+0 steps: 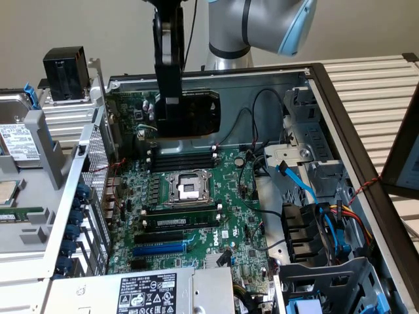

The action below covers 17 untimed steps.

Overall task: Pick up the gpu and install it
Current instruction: 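Insert the gpu into the slot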

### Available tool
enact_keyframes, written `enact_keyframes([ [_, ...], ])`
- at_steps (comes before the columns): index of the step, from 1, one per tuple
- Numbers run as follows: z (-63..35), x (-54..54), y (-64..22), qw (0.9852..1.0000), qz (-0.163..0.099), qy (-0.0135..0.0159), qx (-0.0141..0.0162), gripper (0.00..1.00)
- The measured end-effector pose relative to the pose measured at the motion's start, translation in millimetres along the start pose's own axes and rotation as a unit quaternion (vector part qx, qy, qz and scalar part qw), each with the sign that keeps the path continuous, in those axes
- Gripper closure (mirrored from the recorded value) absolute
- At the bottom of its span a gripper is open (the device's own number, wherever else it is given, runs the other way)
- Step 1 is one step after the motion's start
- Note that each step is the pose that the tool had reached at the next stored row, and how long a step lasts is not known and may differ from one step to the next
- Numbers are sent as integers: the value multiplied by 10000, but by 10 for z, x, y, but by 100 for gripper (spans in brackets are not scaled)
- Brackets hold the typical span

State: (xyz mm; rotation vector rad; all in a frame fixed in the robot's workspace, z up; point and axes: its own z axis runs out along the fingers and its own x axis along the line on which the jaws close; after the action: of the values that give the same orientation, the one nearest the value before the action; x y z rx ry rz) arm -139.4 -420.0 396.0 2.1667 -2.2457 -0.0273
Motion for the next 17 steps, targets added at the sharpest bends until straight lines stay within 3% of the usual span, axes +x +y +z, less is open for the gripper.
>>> enact_keyframes([
  [6, 69, 28, 36, 10000, 26, 39, 12, 73],
  [13, 139, 30, 96, 9999, 81, 67, 116, 73],
  [17, 211, 32, 138, 9998, 100, 66, 136, 73],
])
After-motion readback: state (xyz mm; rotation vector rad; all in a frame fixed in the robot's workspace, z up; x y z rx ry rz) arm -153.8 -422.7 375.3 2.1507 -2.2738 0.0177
